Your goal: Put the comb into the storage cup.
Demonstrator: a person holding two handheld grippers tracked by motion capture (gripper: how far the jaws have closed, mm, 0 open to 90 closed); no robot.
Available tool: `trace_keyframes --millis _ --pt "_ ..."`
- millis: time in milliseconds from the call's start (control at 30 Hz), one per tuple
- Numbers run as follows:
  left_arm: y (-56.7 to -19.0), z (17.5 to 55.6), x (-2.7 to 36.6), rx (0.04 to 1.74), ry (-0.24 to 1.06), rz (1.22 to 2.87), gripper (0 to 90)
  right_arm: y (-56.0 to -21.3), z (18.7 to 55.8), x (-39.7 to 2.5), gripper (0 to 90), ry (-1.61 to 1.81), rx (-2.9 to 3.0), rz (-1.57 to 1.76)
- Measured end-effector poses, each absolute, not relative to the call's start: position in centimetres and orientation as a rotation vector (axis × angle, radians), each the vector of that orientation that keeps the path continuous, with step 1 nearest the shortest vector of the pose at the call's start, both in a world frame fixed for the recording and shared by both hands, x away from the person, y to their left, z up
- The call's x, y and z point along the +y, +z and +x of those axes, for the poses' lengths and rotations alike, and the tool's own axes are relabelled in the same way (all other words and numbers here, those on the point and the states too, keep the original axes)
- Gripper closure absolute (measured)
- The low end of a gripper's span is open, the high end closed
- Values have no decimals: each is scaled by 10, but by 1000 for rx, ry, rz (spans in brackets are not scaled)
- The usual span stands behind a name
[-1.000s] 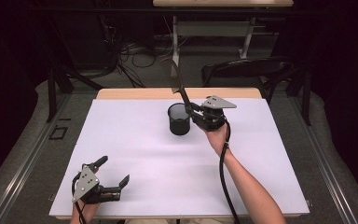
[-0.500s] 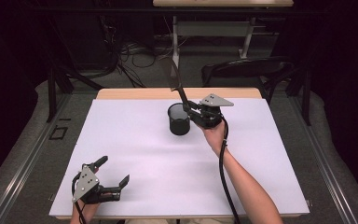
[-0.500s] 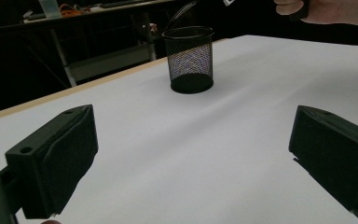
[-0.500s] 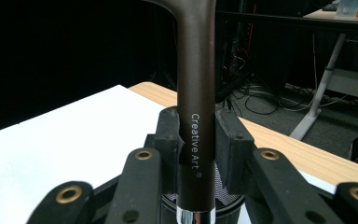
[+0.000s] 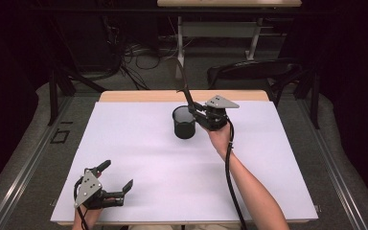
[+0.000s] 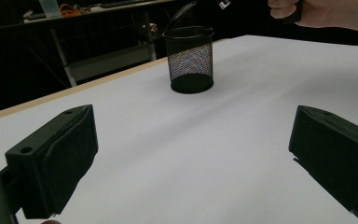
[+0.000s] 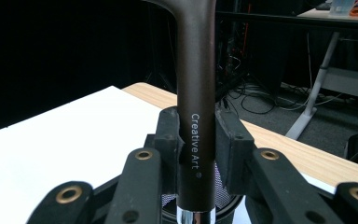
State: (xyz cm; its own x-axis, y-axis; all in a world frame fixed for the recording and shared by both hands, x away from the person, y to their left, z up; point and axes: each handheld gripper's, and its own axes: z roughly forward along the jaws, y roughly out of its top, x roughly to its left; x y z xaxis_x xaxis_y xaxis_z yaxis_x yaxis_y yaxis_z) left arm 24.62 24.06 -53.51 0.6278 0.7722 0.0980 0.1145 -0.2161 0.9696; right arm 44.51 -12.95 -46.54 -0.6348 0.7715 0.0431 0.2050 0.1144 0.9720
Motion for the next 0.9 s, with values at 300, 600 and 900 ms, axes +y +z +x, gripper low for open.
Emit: trace_keyframes --millis 300,600,900 --pt "-535 246 241 732 713 1704 12 -465 451 -128 729 1556 1904 946" --pt "-535 246 241 729 716 1706 12 -465 455 -123 729 1559 1905 941" --pt "-535 246 241 732 716 1703 12 -465 458 -117 729 1554 1906 937"
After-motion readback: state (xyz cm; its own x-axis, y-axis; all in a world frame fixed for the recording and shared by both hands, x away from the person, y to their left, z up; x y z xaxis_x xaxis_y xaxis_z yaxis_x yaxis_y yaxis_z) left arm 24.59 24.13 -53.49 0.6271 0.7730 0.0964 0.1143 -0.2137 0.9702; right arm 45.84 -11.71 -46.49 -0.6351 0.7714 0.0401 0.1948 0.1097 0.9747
